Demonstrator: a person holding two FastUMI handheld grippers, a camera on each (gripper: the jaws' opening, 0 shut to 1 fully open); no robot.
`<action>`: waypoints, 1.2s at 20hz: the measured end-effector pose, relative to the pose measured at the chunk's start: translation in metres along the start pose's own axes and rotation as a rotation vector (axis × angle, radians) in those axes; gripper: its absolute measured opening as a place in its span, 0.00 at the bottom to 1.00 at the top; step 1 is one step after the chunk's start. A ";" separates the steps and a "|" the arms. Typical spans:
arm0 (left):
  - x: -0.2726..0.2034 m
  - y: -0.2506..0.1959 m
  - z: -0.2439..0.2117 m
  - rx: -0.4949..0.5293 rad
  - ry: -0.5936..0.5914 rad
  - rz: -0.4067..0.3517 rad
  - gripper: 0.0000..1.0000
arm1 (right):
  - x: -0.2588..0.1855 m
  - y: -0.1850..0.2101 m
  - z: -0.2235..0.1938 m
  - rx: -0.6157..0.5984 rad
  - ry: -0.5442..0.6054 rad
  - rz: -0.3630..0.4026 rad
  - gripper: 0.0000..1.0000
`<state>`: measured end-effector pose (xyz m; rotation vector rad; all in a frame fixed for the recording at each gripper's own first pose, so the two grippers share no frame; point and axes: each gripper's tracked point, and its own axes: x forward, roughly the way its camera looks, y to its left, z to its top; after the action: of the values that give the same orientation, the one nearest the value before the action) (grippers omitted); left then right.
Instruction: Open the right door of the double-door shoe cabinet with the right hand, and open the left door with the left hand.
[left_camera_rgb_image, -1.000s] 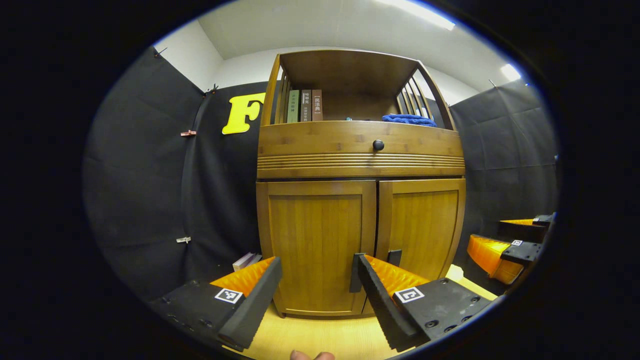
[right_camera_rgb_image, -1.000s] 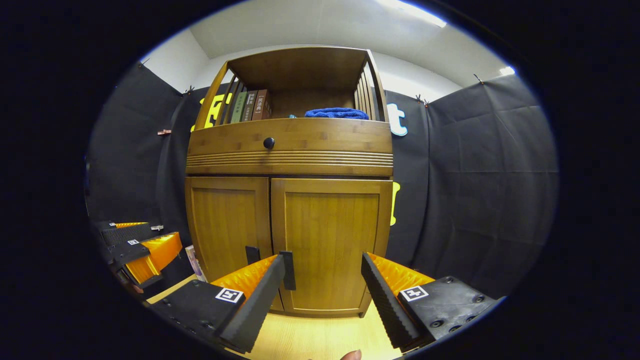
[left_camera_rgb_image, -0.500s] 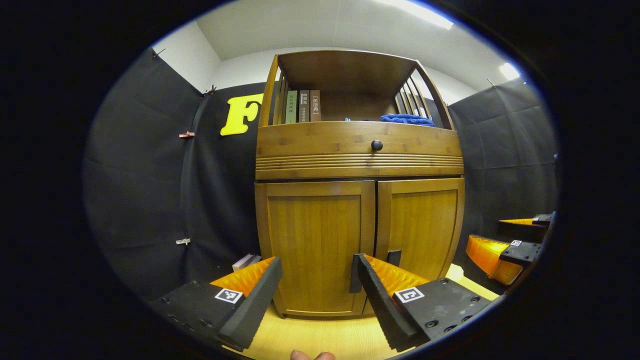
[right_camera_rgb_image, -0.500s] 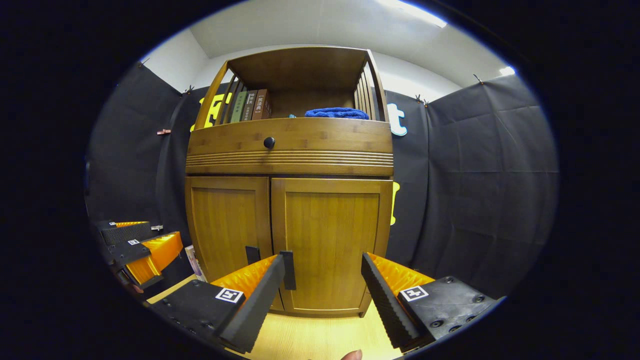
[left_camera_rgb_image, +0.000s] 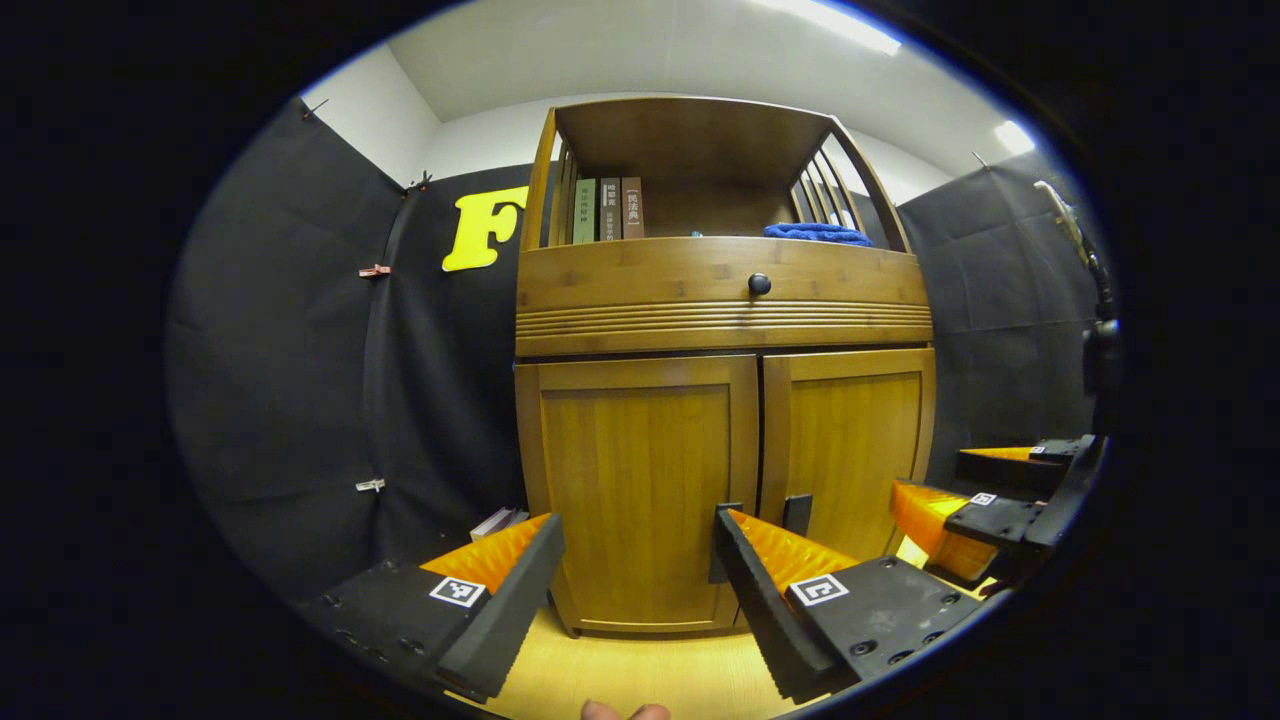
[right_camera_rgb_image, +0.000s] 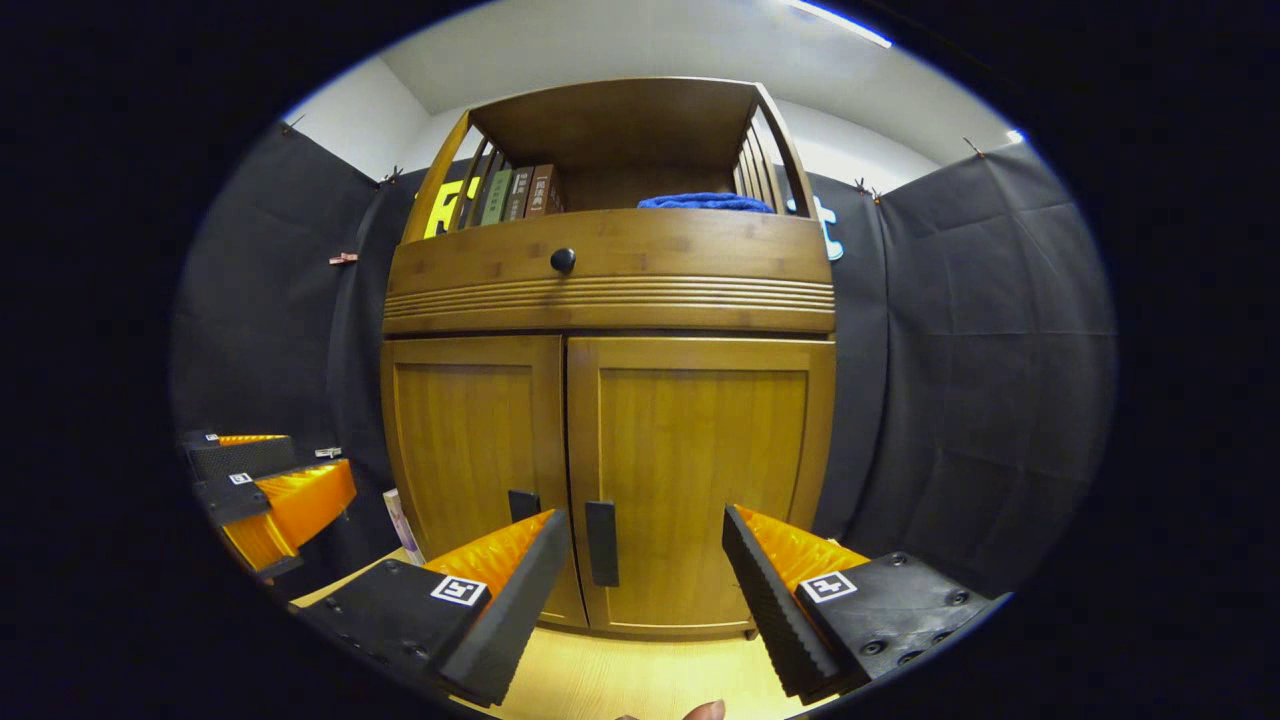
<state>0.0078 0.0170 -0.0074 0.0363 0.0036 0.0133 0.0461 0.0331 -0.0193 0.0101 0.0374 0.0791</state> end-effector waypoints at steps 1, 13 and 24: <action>0.000 0.002 -0.002 0.002 0.002 0.003 0.95 | 0.006 -0.001 -0.005 0.005 0.006 0.005 0.98; 0.021 0.026 -0.023 -0.010 0.038 0.027 0.93 | 0.105 0.031 -0.097 0.036 0.124 0.030 0.98; 0.027 0.057 -0.039 -0.029 0.075 0.081 0.95 | 0.156 0.033 -0.139 0.052 0.182 -0.005 0.37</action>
<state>0.0343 0.0753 -0.0445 0.0066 0.0765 0.0959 0.1935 0.0794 -0.1639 0.0546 0.2215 0.0736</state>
